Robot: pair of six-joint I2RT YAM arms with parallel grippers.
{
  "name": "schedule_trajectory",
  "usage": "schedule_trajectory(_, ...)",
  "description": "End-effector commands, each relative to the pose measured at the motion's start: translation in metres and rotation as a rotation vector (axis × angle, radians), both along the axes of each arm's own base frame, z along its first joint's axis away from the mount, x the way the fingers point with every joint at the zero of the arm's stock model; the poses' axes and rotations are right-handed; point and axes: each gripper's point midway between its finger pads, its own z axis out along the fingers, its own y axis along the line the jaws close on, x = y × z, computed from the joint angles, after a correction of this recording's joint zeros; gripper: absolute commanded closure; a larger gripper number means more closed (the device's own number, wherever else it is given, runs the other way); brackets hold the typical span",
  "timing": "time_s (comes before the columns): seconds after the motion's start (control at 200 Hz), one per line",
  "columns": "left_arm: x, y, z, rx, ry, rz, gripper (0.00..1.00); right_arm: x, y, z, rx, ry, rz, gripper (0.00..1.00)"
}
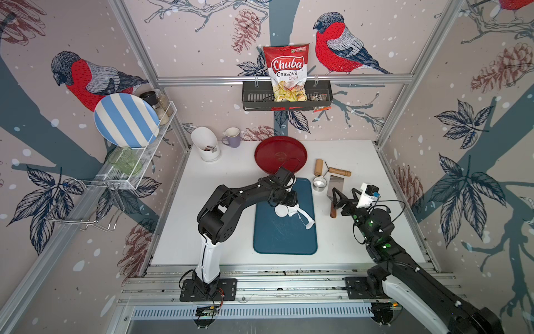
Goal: Roll out the dumpling wrappers from the dough
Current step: Remove the dumpling wrapper from the work surface.
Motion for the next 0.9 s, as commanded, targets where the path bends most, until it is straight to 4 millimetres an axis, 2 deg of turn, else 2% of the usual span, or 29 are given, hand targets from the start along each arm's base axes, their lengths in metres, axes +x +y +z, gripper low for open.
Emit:
schedule_trajectory(0.0, -0.001, 0.000, 0.004, -0.009, 0.002, -0.016, 0.58, 0.000, 0.000, 0.011, 0.026, -0.042, 0.000, 0.00)
schedule_trajectory(0.42, -0.003, -0.002, 0.012, -0.029, -0.002, -0.015, 0.74, 0.000, 0.000, 0.011, 0.025, -0.042, 0.000, 0.00)
schedule_trajectory(0.895, -0.010, -0.007, 0.024, -0.054, -0.016, -0.022, 0.78, 0.000, 0.000, 0.012, 0.026, -0.043, 0.001, 0.00)
